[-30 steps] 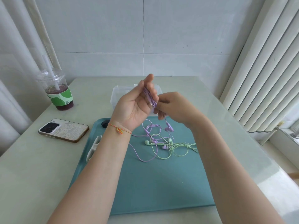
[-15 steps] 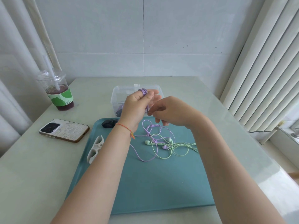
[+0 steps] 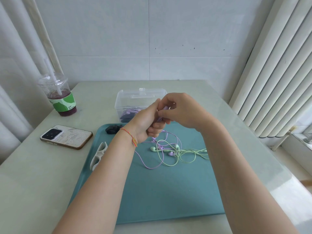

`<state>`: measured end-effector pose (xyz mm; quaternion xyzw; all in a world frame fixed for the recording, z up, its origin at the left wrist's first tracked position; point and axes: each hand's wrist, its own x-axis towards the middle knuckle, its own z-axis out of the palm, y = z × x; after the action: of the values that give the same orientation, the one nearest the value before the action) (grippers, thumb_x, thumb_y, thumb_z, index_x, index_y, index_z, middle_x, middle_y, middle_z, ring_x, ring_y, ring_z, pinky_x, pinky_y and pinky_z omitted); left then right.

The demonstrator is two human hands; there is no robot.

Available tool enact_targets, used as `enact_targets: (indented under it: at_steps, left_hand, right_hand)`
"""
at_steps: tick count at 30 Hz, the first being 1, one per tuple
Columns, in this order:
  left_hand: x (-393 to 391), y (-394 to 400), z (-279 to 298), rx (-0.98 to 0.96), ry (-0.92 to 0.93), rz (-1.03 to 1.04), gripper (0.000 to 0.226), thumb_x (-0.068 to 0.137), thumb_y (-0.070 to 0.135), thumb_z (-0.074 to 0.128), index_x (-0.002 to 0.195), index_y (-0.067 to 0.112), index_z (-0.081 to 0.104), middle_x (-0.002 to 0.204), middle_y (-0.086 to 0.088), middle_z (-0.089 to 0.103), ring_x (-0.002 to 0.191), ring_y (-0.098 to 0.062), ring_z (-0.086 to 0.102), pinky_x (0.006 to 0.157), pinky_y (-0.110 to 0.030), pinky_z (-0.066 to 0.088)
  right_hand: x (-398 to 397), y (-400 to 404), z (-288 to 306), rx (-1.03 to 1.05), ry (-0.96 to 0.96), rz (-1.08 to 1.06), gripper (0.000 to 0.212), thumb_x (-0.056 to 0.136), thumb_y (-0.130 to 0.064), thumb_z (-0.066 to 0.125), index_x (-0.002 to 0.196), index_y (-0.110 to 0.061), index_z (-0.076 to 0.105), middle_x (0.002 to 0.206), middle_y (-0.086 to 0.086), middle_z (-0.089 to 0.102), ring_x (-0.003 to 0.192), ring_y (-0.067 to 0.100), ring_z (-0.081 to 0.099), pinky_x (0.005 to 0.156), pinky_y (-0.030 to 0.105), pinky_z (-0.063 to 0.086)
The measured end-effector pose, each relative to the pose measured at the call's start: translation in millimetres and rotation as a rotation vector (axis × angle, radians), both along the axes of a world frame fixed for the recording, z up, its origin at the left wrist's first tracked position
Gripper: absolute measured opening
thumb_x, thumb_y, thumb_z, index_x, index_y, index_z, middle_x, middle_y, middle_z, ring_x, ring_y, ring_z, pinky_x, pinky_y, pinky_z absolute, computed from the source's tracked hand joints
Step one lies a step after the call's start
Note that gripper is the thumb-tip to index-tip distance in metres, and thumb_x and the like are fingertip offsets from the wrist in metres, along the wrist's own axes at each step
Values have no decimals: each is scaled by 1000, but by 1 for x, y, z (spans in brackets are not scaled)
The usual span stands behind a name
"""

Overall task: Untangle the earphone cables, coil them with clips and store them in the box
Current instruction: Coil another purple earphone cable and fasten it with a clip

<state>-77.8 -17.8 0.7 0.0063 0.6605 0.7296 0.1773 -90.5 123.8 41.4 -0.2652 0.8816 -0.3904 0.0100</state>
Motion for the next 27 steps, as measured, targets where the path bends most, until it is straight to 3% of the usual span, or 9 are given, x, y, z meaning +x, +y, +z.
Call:
enact_targets:
  at_steps: [2, 4, 8, 12, 17, 23, 25, 27]
  left_hand:
    - [1, -1, 0, 28, -30, -34, 68, 98, 64, 20, 54, 24, 53, 65, -4, 24, 40, -9, 13, 39, -17, 13]
    - [2, -1, 0, 67, -45, -29, 60, 98, 64, 20, 62, 25, 47, 58, -1, 30, 39, -9, 16, 41, -17, 11]
    - [4, -1, 0, 56, -29, -15, 51, 99, 62, 19, 70, 25, 39, 53, 3, 36, 42, -9, 19, 45, -18, 8]
    - [4, -2, -1, -5, -40, -9, 55, 97, 65, 18, 68, 24, 38, 50, 2, 37, 41, -11, 14, 41, -16, 14]
    - [2, 0, -2, -81, -28, 72, 59, 100, 59, 25, 61, 20, 46, 53, -5, 48, 36, -12, 20, 39, -16, 23]
    - [-1, 3, -3, -250, 67, 246, 45, 101, 35, 33, 61, 20, 45, 51, 2, 23, 37, -12, 15, 40, -16, 17]
    - [-1, 3, -2, -239, 73, 240, 45, 102, 39, 31, 64, 19, 44, 50, 4, 23, 38, -12, 14, 41, -16, 15]
    - [0, 2, -1, -188, 55, 204, 53, 100, 57, 25, 70, 17, 46, 49, 7, 22, 39, -12, 13, 42, -17, 13]
  right_hand:
    - [-2, 1, -2, -6, 8, 9, 6, 82, -17, 70, 84, -14, 66, 77, -2, 68, 62, 12, 62, 64, 29, 51]
    - [-4, 3, -3, 28, 38, 16, 6, 84, -21, 70, 87, -18, 66, 82, -11, 62, 55, -2, 53, 55, 16, 41]
    - [-5, 8, -3, 74, 16, 72, 8, 85, -19, 69, 93, -19, 68, 80, -16, 61, 52, -2, 50, 49, 8, 35]
    - [-6, 9, -2, 140, 26, 100, 14, 83, -21, 71, 96, -25, 69, 91, -12, 65, 67, 6, 56, 55, 10, 38]
    - [-5, 8, -3, 207, 53, 81, 11, 84, -23, 71, 94, -19, 69, 79, -12, 60, 70, 9, 54, 52, 9, 34]
    - [-7, 5, -9, 156, 25, 72, 15, 84, -26, 70, 95, -16, 66, 86, 4, 66, 69, 13, 52, 62, 25, 42]
    - [-7, 5, -10, 132, 16, 83, 12, 85, -24, 67, 96, -18, 66, 86, 5, 64, 66, 11, 49, 60, 24, 41]
    - [-7, 5, -10, 120, -2, 95, 12, 87, -22, 64, 98, -21, 66, 80, -1, 60, 63, 10, 47, 59, 23, 40]
